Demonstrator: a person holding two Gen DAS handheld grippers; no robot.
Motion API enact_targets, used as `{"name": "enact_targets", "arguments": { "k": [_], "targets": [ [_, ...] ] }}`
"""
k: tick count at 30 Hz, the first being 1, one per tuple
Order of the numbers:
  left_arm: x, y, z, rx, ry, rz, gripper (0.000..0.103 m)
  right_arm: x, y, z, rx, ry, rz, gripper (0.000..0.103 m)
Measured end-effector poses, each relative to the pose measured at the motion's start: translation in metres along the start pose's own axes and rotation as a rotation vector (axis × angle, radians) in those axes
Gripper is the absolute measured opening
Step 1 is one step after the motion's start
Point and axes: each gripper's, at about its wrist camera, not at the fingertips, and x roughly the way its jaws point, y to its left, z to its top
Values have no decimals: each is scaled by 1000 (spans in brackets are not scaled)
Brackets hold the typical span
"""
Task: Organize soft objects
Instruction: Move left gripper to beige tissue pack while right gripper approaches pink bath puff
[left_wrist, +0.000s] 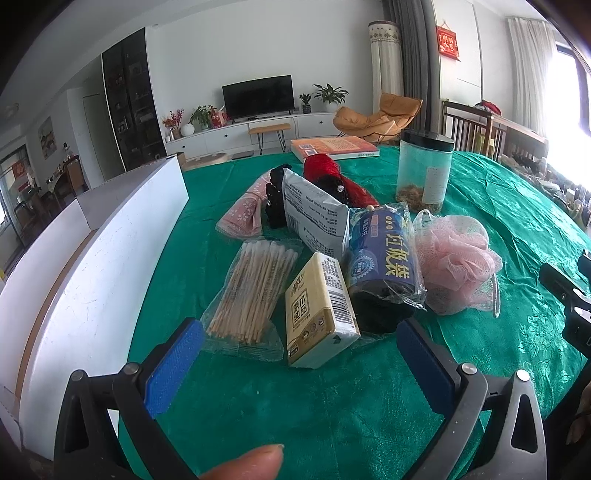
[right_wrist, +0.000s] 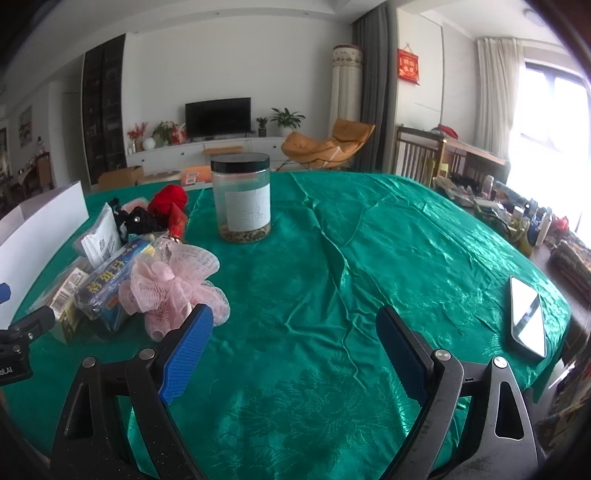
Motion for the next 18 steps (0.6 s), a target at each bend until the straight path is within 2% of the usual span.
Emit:
{"name": "enact_targets", "arguments": {
  "k": [11, 18],
  "targets": [
    [15, 5, -7, -5, 68, 7, 103, 7, 10, -5, -24, 45, 74, 92],
    [21, 11, -10, -3, 89, 1, 103, 19, 20, -12, -41, 122, 153, 92]
  ]
}}
